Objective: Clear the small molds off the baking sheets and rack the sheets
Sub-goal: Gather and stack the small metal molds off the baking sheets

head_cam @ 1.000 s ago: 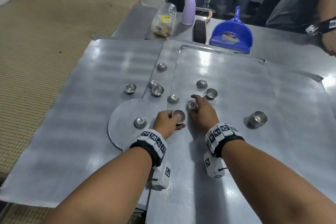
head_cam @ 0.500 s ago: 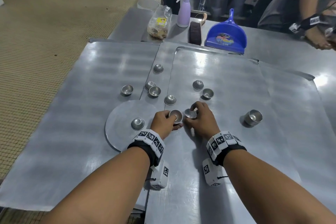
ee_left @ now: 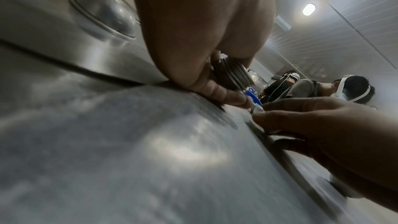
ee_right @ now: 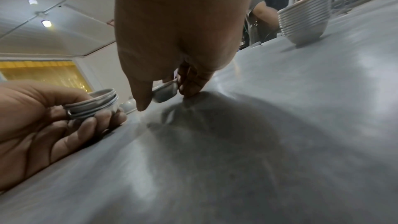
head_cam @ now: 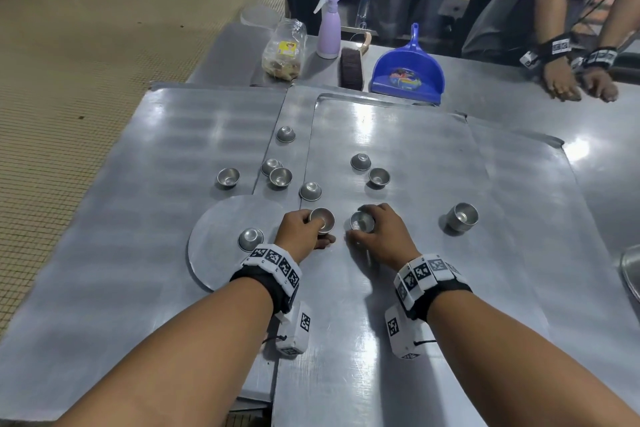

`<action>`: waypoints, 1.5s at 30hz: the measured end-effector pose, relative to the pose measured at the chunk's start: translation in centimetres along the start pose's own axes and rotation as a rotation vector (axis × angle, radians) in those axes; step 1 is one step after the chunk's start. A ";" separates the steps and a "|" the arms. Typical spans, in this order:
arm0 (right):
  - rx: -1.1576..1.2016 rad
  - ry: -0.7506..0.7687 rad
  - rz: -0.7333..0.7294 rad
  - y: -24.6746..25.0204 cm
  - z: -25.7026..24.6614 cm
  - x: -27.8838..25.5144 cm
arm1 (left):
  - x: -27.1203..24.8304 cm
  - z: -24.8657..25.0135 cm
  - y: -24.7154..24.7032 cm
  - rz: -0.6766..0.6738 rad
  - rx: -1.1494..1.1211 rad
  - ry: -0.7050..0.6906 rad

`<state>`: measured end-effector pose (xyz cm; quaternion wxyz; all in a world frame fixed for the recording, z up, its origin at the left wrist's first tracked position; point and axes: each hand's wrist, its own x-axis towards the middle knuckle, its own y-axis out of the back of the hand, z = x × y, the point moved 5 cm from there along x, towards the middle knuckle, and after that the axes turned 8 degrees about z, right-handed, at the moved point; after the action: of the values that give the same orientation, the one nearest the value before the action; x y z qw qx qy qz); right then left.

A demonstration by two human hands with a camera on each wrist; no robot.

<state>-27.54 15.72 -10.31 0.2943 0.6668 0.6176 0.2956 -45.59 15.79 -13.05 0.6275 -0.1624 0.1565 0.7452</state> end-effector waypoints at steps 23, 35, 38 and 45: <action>0.203 0.063 0.107 0.9 -4.9 -1.0 | -1.6 3.7 -2.4 -0.100 -0.340 0.110; 0.066 -0.102 0.006 1.9 1.7 1.1 | 1.4 2.1 -0.7 0.028 0.079 0.008; -0.051 -0.136 0.050 2.7 3.7 3.8 | 1.4 2.0 -0.8 0.022 0.133 -0.037; -0.170 -0.153 -0.016 2.1 4.9 8.7 | 1.1 1.1 -0.8 0.035 0.145 -0.078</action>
<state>-21.90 24.09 -11.61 0.3983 0.6552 0.5712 0.2929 -45.05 17.40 -12.59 0.6299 -0.0849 0.1883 0.7487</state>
